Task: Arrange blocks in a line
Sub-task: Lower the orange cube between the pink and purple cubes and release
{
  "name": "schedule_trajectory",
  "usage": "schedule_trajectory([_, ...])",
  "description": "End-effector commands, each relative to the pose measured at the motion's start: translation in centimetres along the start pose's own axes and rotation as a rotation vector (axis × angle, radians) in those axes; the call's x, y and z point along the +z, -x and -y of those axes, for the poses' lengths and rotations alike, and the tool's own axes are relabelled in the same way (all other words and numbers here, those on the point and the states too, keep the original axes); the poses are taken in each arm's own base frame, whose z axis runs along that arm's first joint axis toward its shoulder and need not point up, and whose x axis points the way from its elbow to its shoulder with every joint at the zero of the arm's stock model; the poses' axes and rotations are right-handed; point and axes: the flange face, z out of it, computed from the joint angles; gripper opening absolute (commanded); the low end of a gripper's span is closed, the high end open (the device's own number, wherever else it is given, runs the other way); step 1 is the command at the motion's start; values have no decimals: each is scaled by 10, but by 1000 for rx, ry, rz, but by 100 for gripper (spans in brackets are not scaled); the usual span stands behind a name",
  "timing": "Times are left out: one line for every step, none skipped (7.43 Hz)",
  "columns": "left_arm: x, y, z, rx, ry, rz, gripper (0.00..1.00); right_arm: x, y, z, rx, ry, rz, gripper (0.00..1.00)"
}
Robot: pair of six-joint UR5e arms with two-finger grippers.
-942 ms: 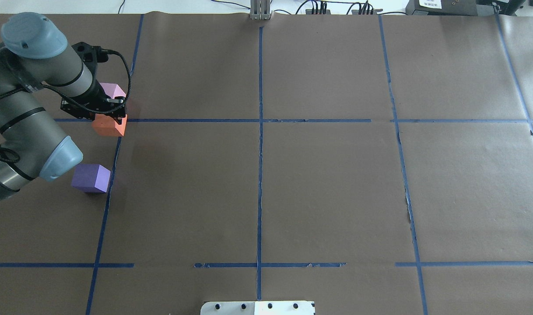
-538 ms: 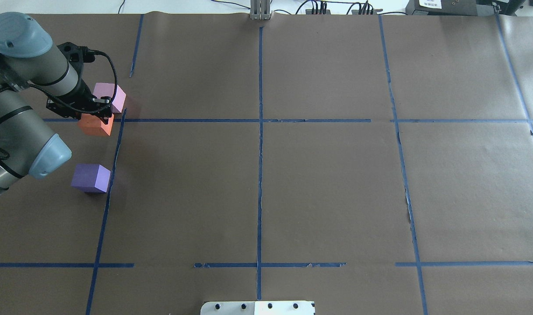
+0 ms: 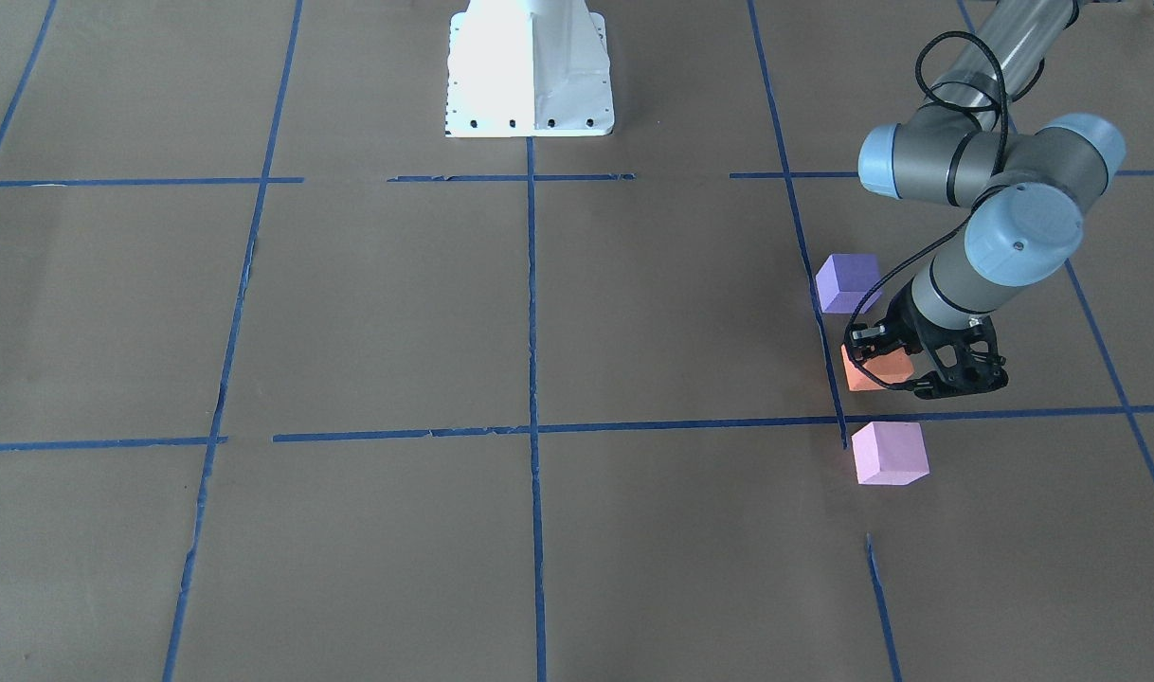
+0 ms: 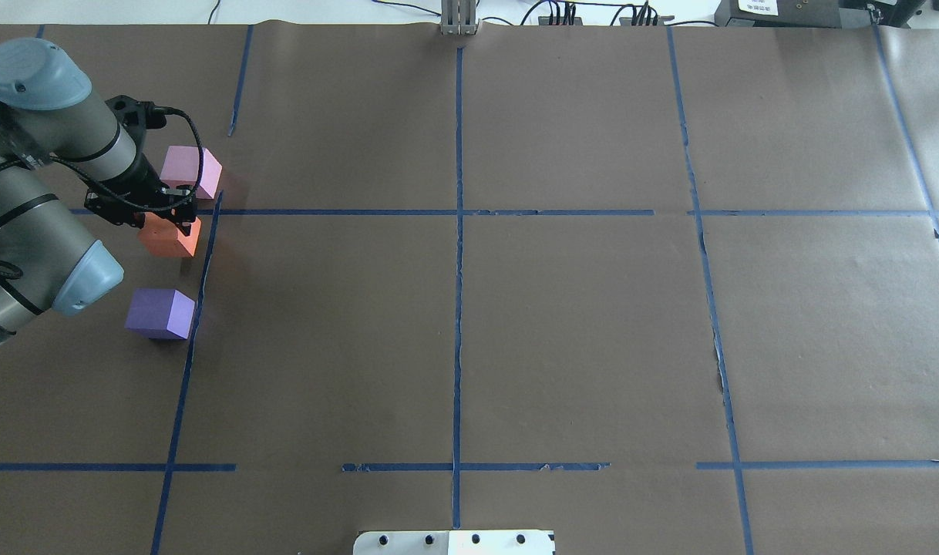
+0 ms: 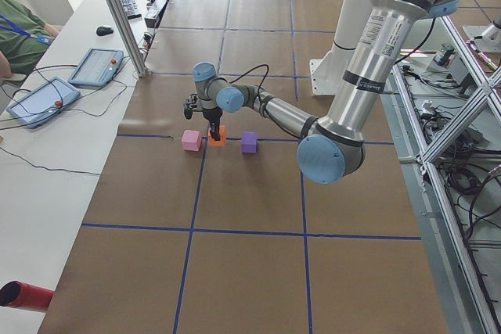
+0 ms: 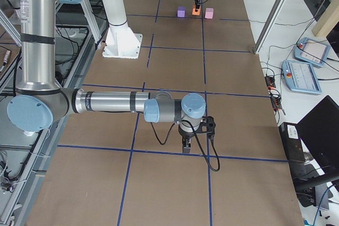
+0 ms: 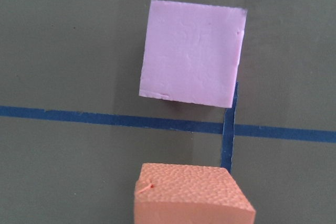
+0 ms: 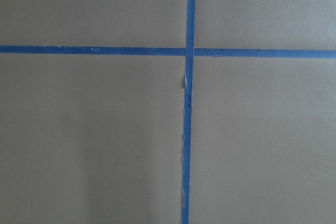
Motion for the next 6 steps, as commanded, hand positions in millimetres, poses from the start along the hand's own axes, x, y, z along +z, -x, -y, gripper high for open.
schedule_trajectory([5,6,-3,-2,13,-2,0,0,0,0,1,-1,0,100])
schedule_trajectory([5,6,-3,-3,13,-2,0,0,0,0,1,-1,0,100])
schedule_trajectory([4,5,-3,-2,12,-5,0,0,0,0,0,0,0,100])
schedule_trajectory([4,3,-4,0,14,-7,0,0,0,0,1,-1,0,100])
schedule_trajectory([7,3,-6,0,35,-20,0,0,0,0,0,0,0,100])
schedule_trajectory([8,3,-6,0,37,-19,1,0,0,0,1,-1,0,100])
